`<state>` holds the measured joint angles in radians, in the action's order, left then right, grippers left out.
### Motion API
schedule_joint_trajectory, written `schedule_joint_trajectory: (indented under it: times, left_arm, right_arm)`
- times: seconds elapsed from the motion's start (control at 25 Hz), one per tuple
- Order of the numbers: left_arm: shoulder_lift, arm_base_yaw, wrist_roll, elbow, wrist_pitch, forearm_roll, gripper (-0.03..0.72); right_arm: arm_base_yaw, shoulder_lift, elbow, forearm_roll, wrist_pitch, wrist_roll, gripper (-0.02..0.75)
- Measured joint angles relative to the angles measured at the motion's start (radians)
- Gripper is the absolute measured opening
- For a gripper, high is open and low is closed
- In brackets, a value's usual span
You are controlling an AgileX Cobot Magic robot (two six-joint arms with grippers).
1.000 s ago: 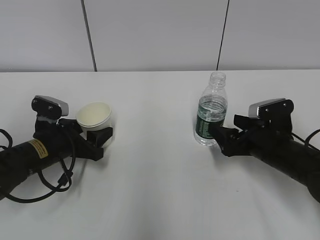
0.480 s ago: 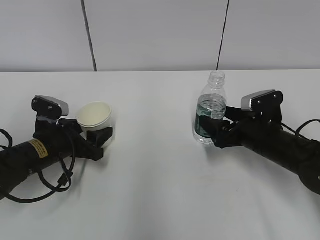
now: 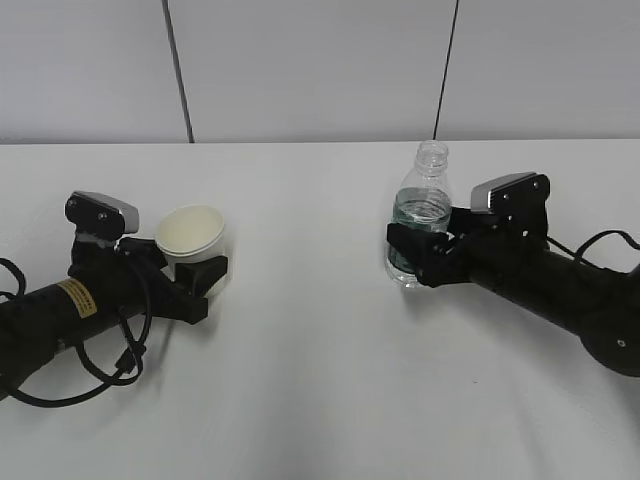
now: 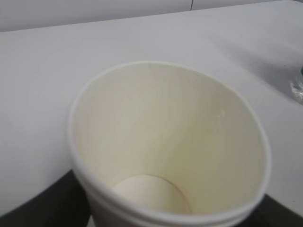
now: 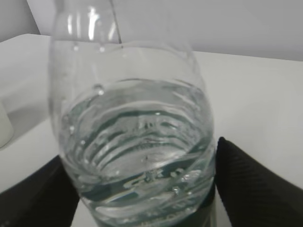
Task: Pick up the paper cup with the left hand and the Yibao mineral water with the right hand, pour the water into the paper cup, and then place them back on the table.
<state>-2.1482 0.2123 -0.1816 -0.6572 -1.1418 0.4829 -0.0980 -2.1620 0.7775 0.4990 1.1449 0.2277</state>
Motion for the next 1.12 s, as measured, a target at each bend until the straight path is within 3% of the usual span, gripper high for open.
schedule_joint_trajectory:
  times: [0.32, 0.64, 1.12]
  left_arm:
    - [0.0, 0.0, 0.0, 0.0, 0.0, 0.002, 0.443]
    - [0.0, 0.0, 0.0, 0.0, 0.0, 0.003, 0.442]
    - [0.0, 0.0, 0.0, 0.0, 0.0, 0.04, 0.436]
  right_arm:
    - [0.0, -0.027, 0.031, 0.015, 0.002, 0.009, 0.626]
    - [0.0, -0.029, 0.033, 0.017, 0.002, 0.011, 0.528]
    - [0.0, -0.029, 0.033, 0.001, 0.004, 0.009, 0.512]
